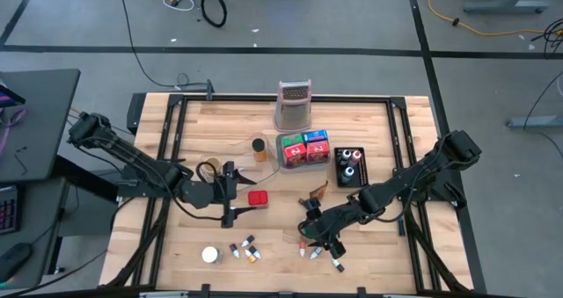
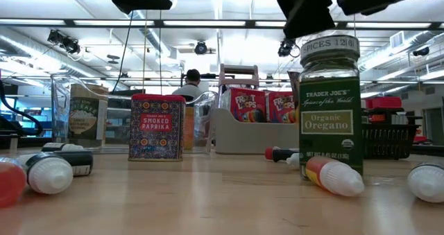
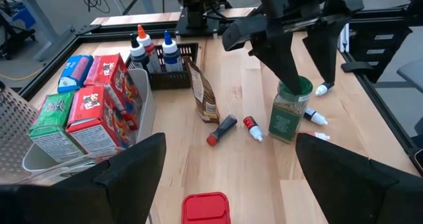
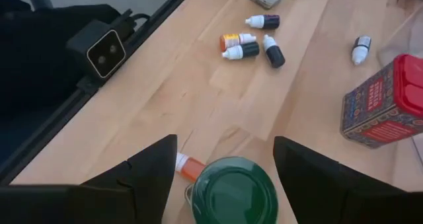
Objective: Pick & Place Kitchen Items
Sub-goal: Put the green seasoning bottle into the transparent bin
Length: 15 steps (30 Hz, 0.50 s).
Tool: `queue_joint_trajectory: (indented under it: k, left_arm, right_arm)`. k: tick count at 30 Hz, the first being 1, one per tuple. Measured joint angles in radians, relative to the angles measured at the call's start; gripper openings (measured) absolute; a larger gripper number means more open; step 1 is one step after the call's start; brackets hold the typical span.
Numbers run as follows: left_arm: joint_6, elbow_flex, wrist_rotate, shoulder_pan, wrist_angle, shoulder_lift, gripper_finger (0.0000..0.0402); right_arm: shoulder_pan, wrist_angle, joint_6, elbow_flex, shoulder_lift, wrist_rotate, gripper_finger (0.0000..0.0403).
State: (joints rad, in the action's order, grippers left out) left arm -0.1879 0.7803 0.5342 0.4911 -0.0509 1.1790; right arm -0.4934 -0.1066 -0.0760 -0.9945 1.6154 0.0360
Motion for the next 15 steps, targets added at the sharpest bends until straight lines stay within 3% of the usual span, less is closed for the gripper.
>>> queue_joint_trajectory:
  k: [15]
  left_arm:
    - [0.0,0.0,0.0,0.0,0.0,0.0,0.0346]
  right_arm:
    - [0.008,-0.019,0.041,0.0,0.0,-0.001,0.0261]
